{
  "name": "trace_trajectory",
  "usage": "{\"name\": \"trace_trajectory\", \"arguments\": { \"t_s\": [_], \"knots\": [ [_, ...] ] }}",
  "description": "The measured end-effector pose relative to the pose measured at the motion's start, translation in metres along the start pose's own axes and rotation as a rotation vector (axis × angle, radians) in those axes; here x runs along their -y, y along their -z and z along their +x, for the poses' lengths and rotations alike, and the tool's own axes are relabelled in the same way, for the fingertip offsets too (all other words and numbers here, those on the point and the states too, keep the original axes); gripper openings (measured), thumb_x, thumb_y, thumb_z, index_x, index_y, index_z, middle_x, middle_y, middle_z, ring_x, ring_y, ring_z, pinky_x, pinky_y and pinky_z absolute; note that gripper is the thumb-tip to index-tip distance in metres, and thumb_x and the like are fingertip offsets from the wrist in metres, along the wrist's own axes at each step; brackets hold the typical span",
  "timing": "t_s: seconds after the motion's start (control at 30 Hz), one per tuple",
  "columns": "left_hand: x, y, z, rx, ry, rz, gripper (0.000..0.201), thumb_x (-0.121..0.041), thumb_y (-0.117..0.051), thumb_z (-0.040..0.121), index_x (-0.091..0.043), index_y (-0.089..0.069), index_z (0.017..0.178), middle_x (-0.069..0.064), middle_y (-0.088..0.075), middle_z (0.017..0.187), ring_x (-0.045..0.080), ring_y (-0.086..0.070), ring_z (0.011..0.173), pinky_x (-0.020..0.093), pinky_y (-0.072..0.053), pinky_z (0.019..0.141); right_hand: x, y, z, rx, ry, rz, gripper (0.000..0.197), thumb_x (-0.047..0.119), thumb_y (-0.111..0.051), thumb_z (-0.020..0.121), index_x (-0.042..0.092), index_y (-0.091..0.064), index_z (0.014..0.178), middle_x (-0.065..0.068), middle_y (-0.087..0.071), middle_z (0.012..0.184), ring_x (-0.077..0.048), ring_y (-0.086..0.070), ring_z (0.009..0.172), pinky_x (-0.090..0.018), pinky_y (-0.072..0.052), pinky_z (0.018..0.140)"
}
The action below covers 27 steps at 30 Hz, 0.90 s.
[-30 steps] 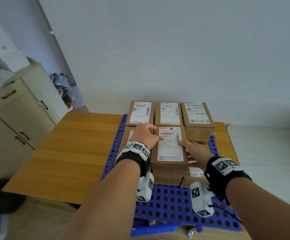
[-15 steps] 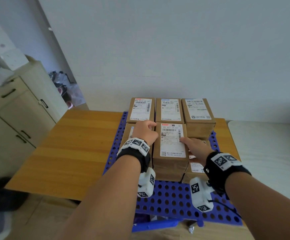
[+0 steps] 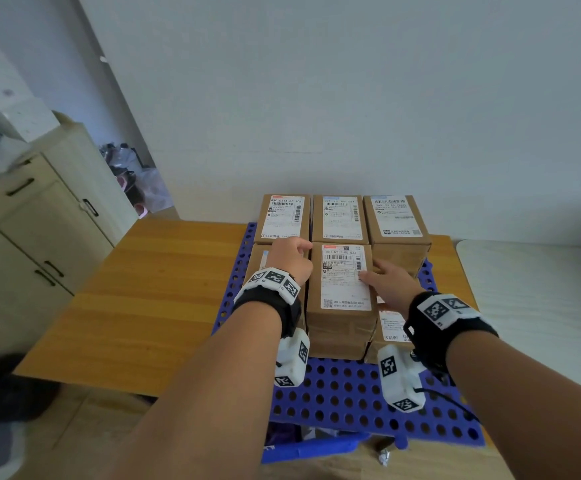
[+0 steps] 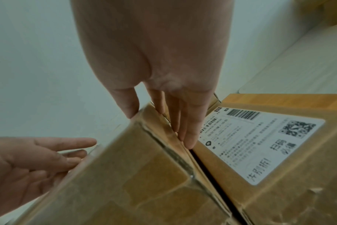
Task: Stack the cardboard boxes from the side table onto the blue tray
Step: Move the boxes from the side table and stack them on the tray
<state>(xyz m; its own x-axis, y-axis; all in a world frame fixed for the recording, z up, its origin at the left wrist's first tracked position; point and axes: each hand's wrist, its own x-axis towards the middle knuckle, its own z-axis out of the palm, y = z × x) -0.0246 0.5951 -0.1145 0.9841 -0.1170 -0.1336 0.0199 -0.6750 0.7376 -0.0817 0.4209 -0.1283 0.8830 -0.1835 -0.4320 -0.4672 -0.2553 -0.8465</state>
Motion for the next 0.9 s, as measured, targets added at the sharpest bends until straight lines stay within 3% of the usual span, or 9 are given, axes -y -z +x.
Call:
{"name": "trace_trajectory", "arguments": {
  "t_s": [0.13, 0.3, 0.4, 0.5, 0.53, 0.6, 0.7, 0.83, 0.9],
  "knots": [
    [-0.002, 0.003, -0.004, 0.004, -0.002, 0.012, 0.049, 0.006, -0.056, 0.088, -0.016, -0.06, 0.132, 0.006, -0.059, 0.134, 0.019, -0.057, 0.121, 0.028, -0.051, 0.09, 0.004, 0.001, -0.001, -0.059, 0.064, -0.171, 0.041, 0.017, -0.055, 0.097, 0.015, -0.048, 0.137, -0.009, -0.064, 0.126, -0.027, -0.064, 0.109, -0.045, -0.055, 0.092],
    [-0.007, 0.009, -0.009, 0.02, 0.003, 0.04, 0.048, 0.002, -0.056, 0.089, -0.018, -0.058, 0.132, 0.005, -0.056, 0.138, 0.02, -0.056, 0.121, 0.024, -0.046, 0.078, 0.016, 0.003, -0.015, -0.132, 0.102, -0.417, 0.053, 0.026, -0.052, 0.098, 0.012, -0.035, 0.146, -0.009, -0.056, 0.136, -0.024, -0.059, 0.108, -0.032, -0.048, 0.083],
    [-0.012, 0.012, -0.013, 0.053, -0.008, 0.091, 0.046, -0.002, -0.055, 0.091, -0.018, -0.056, 0.134, 0.005, -0.054, 0.14, 0.021, -0.057, 0.12, 0.024, -0.047, 0.078, 0.023, 0.006, -0.025, -0.161, 0.15, -0.524, 0.043, 0.023, -0.051, 0.098, 0.012, -0.042, 0.139, -0.008, -0.061, 0.123, -0.019, -0.059, 0.09, -0.028, -0.046, 0.07],
    [-0.019, 0.014, -0.02, 0.061, -0.04, 0.127, 0.045, -0.003, -0.053, 0.093, -0.017, -0.055, 0.135, 0.005, -0.055, 0.139, 0.022, -0.059, 0.117, 0.029, -0.053, 0.084, 0.027, 0.008, -0.034, -0.19, 0.19, -0.622, 0.038, 0.023, -0.05, 0.097, 0.013, -0.047, 0.134, 0.002, -0.061, 0.094, -0.011, -0.058, 0.069, -0.024, -0.045, 0.057],
    [-0.022, 0.013, -0.022, 0.061, -0.051, 0.134, 0.044, -0.003, -0.053, 0.093, -0.017, -0.056, 0.135, 0.006, -0.056, 0.138, 0.023, -0.06, 0.115, 0.029, -0.054, 0.085, 0.028, 0.008, -0.038, -0.2, 0.2, -0.651, 0.039, 0.024, -0.049, 0.097, 0.013, -0.048, 0.134, 0.001, -0.063, 0.096, -0.013, -0.06, 0.073, -0.025, -0.049, 0.06],
    [-0.026, 0.01, -0.026, 0.068, -0.068, 0.141, 0.043, -0.003, -0.054, 0.093, -0.016, -0.057, 0.134, 0.006, -0.058, 0.135, 0.023, -0.061, 0.112, 0.03, -0.054, 0.084, 0.03, 0.009, -0.048, -0.221, 0.217, -0.699, 0.042, 0.024, -0.049, 0.096, 0.013, -0.048, 0.136, -0.007, -0.065, 0.117, -0.021, -0.064, 0.093, -0.033, -0.054, 0.078],
    [-0.032, 0.001, -0.035, 0.117, -0.076, 0.143, 0.044, -0.007, -0.059, 0.091, -0.02, -0.055, 0.133, 0.005, -0.057, 0.134, 0.021, -0.061, 0.109, 0.029, -0.054, 0.08, 0.029, 0.011, -0.064, -0.237, 0.224, -0.728, 0.039, 0.017, -0.047, 0.097, 0.009, -0.049, 0.136, -0.012, -0.057, 0.135, -0.028, -0.057, 0.117, -0.036, -0.047, 0.095],
    [-0.046, -0.01, -0.046, 0.18, -0.134, 0.152, 0.045, -0.011, -0.059, 0.092, -0.021, -0.053, 0.135, 0.004, -0.053, 0.14, 0.024, -0.058, 0.116, 0.033, -0.052, 0.09, 0.022, 0.019, -0.078, -0.275, 0.193, -0.679, 0.043, 0.018, -0.046, 0.097, 0.008, -0.046, 0.139, -0.013, -0.056, 0.135, -0.025, -0.06, 0.106, -0.035, -0.05, 0.091],
    [-0.051, -0.014, -0.051, 0.192, -0.151, 0.158, 0.044, -0.013, -0.059, 0.093, -0.02, -0.053, 0.135, 0.005, -0.052, 0.141, 0.025, -0.057, 0.119, 0.036, -0.051, 0.096, 0.017, 0.025, -0.083, -0.307, 0.182, -0.646, 0.048, 0.022, -0.048, 0.096, 0.013, -0.043, 0.143, -0.011, -0.054, 0.137, -0.025, -0.06, 0.109, -0.038, -0.051, 0.094]
  ]
}}
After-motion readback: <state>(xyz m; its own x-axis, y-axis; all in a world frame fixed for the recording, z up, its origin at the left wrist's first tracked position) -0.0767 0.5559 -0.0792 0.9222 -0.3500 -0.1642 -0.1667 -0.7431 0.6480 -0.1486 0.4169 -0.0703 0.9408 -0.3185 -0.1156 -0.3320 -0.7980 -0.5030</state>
